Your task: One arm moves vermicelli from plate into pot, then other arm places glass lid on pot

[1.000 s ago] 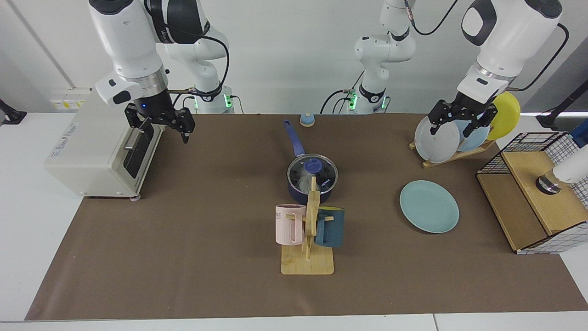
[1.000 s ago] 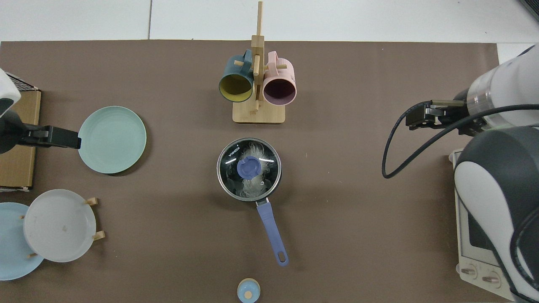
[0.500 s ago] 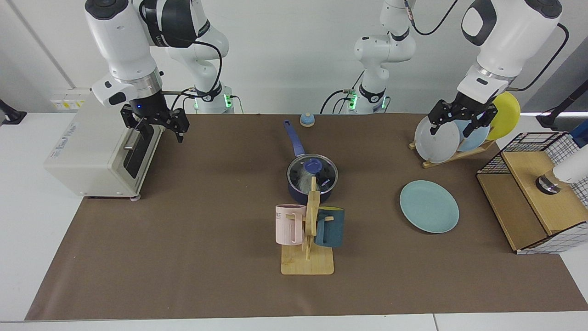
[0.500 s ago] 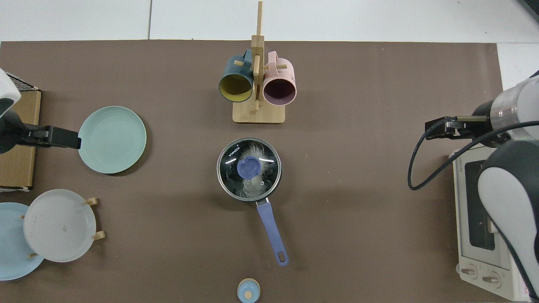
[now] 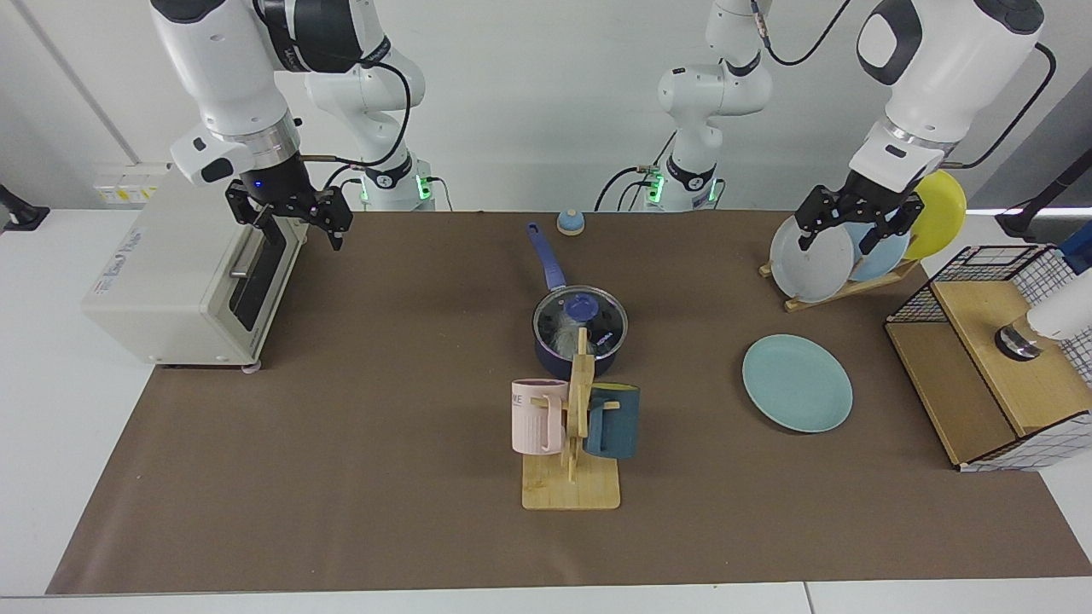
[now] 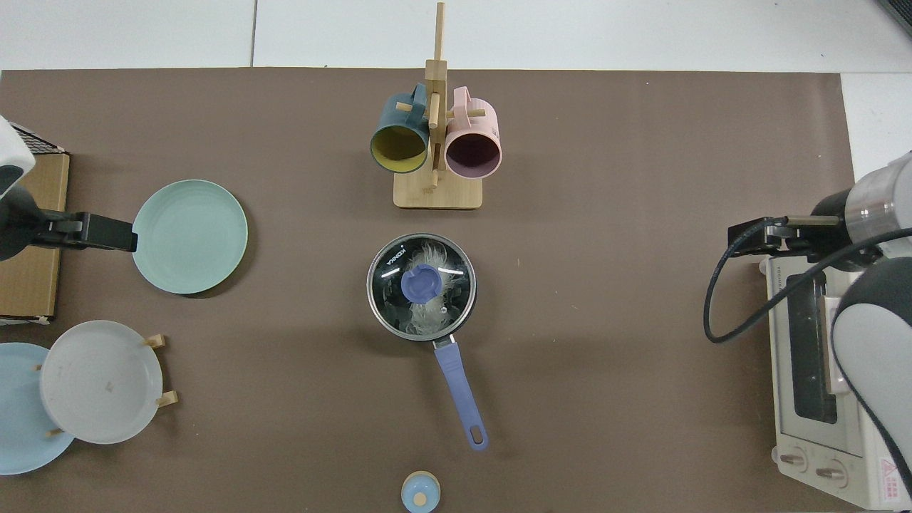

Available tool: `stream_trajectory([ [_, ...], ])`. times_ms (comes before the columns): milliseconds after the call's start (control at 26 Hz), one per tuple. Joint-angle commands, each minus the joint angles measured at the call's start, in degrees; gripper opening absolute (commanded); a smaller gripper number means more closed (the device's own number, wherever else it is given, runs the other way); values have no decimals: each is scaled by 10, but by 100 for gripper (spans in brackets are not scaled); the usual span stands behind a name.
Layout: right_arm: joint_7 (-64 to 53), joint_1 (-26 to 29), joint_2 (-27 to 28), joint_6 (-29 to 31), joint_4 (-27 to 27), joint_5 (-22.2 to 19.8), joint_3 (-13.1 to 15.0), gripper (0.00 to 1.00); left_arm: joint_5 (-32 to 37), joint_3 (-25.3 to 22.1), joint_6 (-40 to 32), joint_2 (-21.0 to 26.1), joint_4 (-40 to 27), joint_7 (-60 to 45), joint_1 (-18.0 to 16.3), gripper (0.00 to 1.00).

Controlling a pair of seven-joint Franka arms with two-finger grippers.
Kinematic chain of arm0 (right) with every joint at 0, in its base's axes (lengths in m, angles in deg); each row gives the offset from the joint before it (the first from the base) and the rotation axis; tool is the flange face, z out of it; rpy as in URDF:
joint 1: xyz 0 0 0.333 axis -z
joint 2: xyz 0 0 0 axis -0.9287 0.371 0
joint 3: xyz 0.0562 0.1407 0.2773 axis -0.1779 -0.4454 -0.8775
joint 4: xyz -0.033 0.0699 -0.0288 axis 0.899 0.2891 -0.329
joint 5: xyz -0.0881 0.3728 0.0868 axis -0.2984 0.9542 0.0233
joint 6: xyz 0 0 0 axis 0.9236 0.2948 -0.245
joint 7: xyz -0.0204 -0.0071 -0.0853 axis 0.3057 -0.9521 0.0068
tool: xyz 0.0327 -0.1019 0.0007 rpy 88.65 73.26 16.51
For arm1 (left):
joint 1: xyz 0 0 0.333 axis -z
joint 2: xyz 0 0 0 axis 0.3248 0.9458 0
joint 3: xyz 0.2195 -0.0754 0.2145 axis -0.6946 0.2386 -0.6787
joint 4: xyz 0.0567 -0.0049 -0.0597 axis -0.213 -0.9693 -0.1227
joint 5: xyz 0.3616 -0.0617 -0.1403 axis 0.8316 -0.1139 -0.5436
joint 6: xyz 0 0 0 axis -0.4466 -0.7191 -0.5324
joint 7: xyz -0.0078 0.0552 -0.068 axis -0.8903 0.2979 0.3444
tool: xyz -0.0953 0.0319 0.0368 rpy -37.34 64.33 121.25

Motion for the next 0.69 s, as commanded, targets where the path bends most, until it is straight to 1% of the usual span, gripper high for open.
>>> stream_trajectory([
  [0,-25,-1,-27,-14,-2,17,5,99,6,0,-4,-14,-13,-10,4,100],
  [154,-26,-1,-26,-29,12,17,5,99,6,0,-4,-14,-13,-10,5,100],
  [308,-44,0,-26,-30,12,20,5,99,6,0,-4,-14,-13,-11,5,100],
  [385,-53,1,-26,-31,12,30,6,99,6,0,-3,-14,-13,-11,5,100],
  [654,-50,-1,-26,-40,12,32,10,99,6,0,-3,-14,-13,-11,5,100],
])
